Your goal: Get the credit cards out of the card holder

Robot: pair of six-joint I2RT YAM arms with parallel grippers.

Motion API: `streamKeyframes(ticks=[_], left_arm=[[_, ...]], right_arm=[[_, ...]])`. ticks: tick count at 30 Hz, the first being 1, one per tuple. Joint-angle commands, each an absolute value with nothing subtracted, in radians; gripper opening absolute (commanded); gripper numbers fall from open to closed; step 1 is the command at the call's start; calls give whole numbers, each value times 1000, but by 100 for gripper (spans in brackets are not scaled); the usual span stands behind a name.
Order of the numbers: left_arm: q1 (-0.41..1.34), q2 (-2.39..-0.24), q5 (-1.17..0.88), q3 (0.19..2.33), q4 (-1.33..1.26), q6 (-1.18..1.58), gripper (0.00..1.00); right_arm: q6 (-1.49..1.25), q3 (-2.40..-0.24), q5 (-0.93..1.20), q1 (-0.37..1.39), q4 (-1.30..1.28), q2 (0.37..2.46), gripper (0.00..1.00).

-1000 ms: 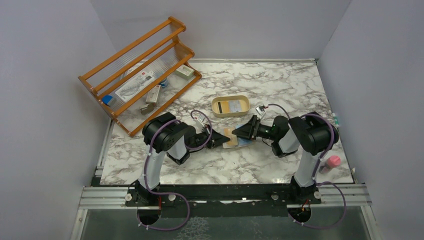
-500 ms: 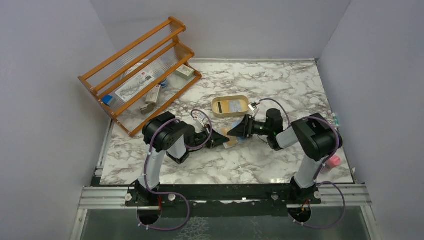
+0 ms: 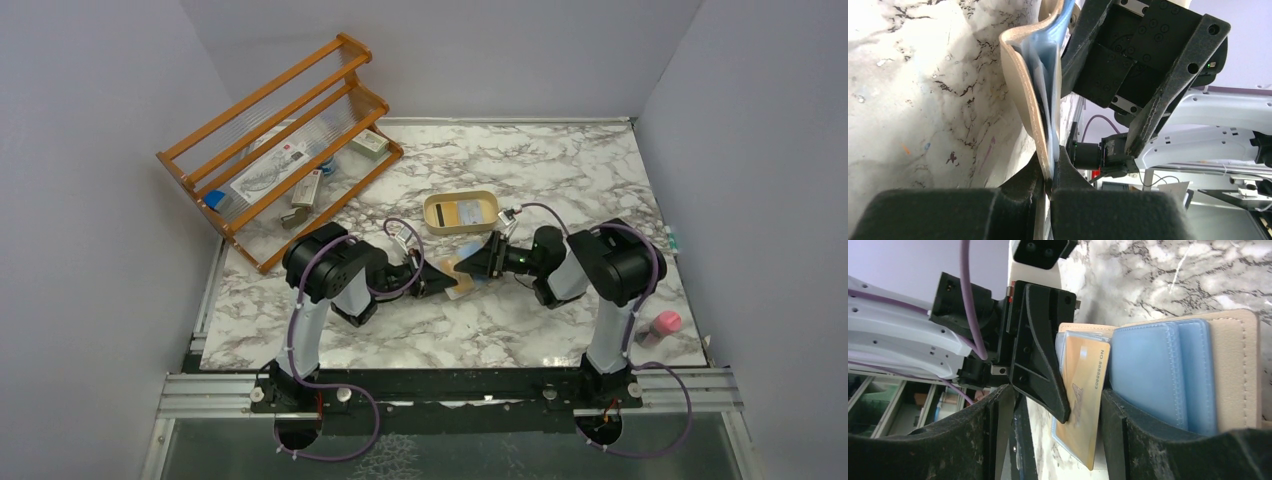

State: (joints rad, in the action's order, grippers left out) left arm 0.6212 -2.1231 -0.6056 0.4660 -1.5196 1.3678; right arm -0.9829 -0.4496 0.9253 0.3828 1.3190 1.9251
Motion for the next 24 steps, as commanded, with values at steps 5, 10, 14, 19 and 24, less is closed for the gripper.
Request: streamKeyframes(ticks=[5,10,14,19,24], left_arm=[[586,-2098,-667,550,-1565,1300,0],[562,-2061,-689,581,-1445,1235,0],[562,-2045,-687,620,-1375,1205,0],[567,-2058,-685,645,-1372,1215,0],[569,-2076,-689,670,-1367,1218,0]], right_arm=[[-1208,-444,1386,554,1603,1892,55],[-1045,-442,1381,556,1354,1818,57],[-855,-470,1349,578,1054,1767,58],[-581,-556,1262,639,643,1755,59],[-733,-539,1285,663,874,1823,60]])
